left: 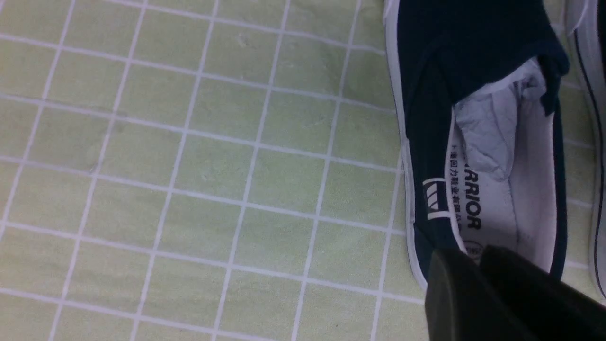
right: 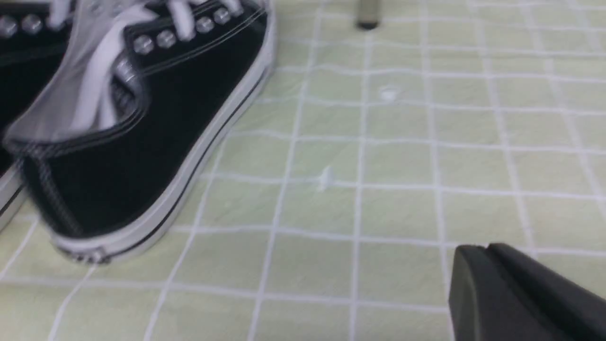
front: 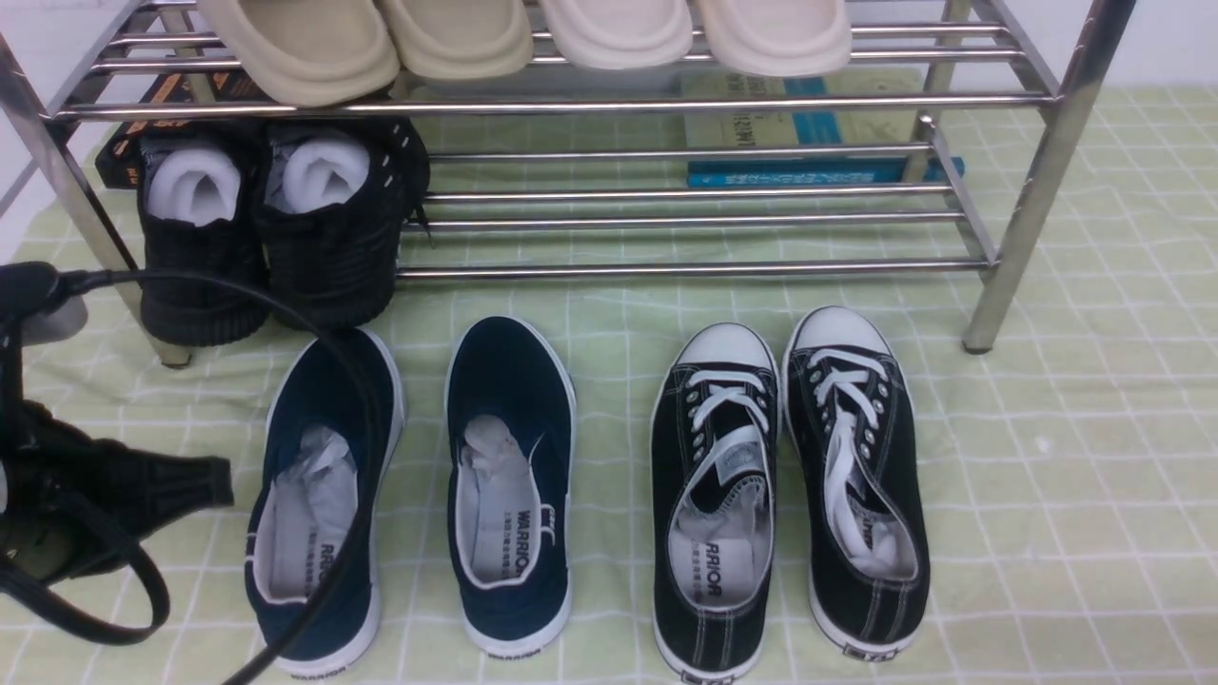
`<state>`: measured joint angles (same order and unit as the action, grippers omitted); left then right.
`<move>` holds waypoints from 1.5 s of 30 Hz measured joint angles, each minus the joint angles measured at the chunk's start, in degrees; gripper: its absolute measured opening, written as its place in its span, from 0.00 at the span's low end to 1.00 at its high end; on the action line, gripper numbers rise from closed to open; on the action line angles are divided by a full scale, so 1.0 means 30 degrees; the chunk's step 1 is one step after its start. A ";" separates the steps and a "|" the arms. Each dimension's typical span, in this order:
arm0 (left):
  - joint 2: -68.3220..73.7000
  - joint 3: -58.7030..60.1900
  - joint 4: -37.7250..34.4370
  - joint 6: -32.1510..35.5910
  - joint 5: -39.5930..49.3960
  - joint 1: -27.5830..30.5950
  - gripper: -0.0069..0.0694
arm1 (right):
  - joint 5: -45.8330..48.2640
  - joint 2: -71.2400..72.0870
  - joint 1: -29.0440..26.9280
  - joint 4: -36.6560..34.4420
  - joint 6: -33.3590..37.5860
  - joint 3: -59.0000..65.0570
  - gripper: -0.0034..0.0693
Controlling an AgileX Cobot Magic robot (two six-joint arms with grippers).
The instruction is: Take the shoes off the shelf with your hand from the green coffee tablecloth.
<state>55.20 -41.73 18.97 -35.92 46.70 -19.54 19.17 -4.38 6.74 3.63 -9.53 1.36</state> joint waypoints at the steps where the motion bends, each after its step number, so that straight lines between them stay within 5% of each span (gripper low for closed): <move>1: 0.0000 -0.0001 0.0000 0.0000 0.0000 0.0000 0.19 | -0.0001 0.0062 -0.0058 0.0000 0.0000 0.0000 0.09; 5: 0.0000 -0.0126 0.0489 0.0017 -0.0111 0.0000 0.10 | 0.0148 0.1500 -0.1138 0.0000 0.0000 -0.0018 0.10; 13: 0.0000 -0.2072 0.0761 0.0356 0.2401 0.0000 0.09 | 0.0330 0.1652 -0.1439 0.0000 0.0000 -0.0053 0.11; 18: -0.0963 -0.3374 0.0172 0.2467 0.5557 0.0000 0.09 | 0.0347 0.1652 -0.1439 0.0000 0.0000 -0.0067 0.12; 24: -0.4022 -0.1892 -0.2265 0.4892 0.5740 0.0000 0.09 | 0.0351 0.1652 -0.1439 0.0000 0.0000 -0.0067 0.13; 30: -0.8945 0.1335 -0.4838 0.7033 0.2439 0.0000 0.09 | 0.0367 0.1652 -0.1439 0.0000 0.0000 -0.0067 0.15; 37: -1.4085 0.5827 -0.5255 0.7271 -0.6464 0.0000 0.09 | 0.0367 0.1652 -0.1439 0.0000 0.0000 -0.0067 0.16; 45: -1.4633 0.6798 -0.4805 0.7350 -0.8049 0.0000 0.10 | 0.0367 0.1652 -0.1439 0.0000 0.0000 -0.0067 0.18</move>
<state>11.30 -21.33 4.55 -13.87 22.55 -19.54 20.27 0.58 2.42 3.63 -9.53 1.16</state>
